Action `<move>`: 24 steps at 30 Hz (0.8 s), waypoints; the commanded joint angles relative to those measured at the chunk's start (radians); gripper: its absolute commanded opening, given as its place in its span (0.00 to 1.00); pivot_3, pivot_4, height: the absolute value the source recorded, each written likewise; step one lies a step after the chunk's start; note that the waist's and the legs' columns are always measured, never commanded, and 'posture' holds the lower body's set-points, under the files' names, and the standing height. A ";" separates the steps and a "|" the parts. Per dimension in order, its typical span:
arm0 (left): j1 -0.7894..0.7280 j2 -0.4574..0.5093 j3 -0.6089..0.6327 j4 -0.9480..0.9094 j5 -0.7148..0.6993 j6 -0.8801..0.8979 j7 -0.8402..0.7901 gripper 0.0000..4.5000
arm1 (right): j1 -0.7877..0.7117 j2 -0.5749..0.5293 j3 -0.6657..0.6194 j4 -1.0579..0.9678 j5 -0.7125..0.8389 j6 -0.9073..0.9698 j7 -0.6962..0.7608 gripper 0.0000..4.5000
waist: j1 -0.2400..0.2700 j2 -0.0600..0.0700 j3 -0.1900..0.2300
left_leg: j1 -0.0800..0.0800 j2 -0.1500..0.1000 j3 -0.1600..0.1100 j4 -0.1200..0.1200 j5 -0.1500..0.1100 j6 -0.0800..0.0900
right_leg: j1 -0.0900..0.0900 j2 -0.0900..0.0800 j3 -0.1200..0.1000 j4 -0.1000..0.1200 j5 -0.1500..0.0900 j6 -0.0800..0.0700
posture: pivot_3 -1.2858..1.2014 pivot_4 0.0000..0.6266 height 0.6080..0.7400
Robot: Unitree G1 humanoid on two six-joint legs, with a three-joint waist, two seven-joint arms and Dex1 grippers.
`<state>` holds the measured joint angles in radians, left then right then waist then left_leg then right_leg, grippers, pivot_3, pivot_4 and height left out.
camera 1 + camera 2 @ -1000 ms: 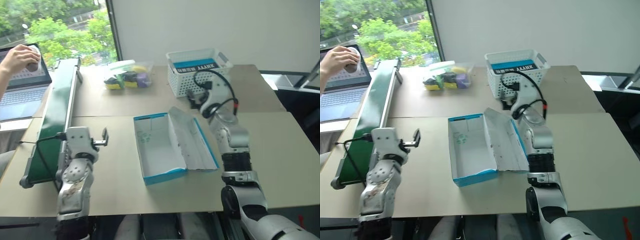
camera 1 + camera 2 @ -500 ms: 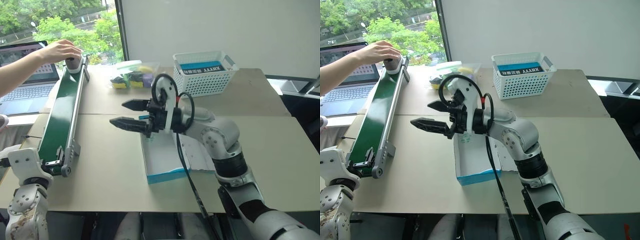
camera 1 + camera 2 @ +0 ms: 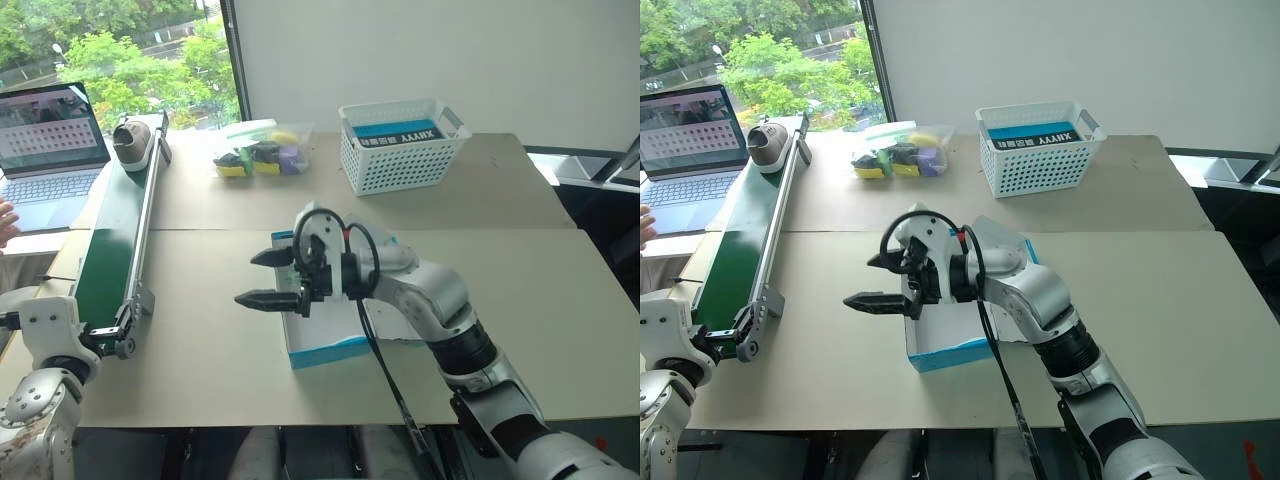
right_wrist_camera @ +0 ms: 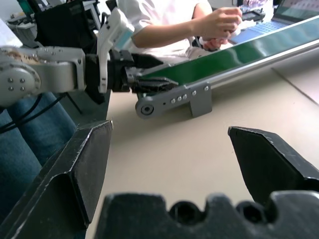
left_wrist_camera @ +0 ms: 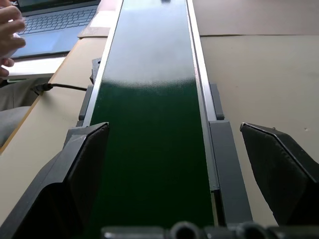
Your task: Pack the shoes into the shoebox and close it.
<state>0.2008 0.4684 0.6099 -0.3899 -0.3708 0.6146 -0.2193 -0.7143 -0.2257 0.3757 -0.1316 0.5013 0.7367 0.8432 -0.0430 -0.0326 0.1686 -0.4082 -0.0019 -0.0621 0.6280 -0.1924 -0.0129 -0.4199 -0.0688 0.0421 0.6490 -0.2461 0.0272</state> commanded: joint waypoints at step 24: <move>-0.024 0.036 0.056 0.031 -0.030 0.018 -0.005 1.00 | 0.008 0.042 0.031 0.090 -0.193 -0.139 0.001 0.98 | 0.000 0.000 0.000 | 0.001 0.001 0.001 0.000 -0.001 -0.001 | 0.000 0.000 0.001 0.000 0.000 -0.001 | 0.52 0.24 0.96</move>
<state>0.1830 0.4921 0.6451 -0.3512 -0.3987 0.6381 -0.2265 -0.7087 -0.1832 0.4202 -0.0089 0.3089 0.6124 0.8418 -0.0430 -0.0328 0.1684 -0.4073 -0.0014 -0.0613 0.6279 -0.1929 -0.0139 -0.4200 -0.0690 0.0427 0.6492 -0.2456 0.0266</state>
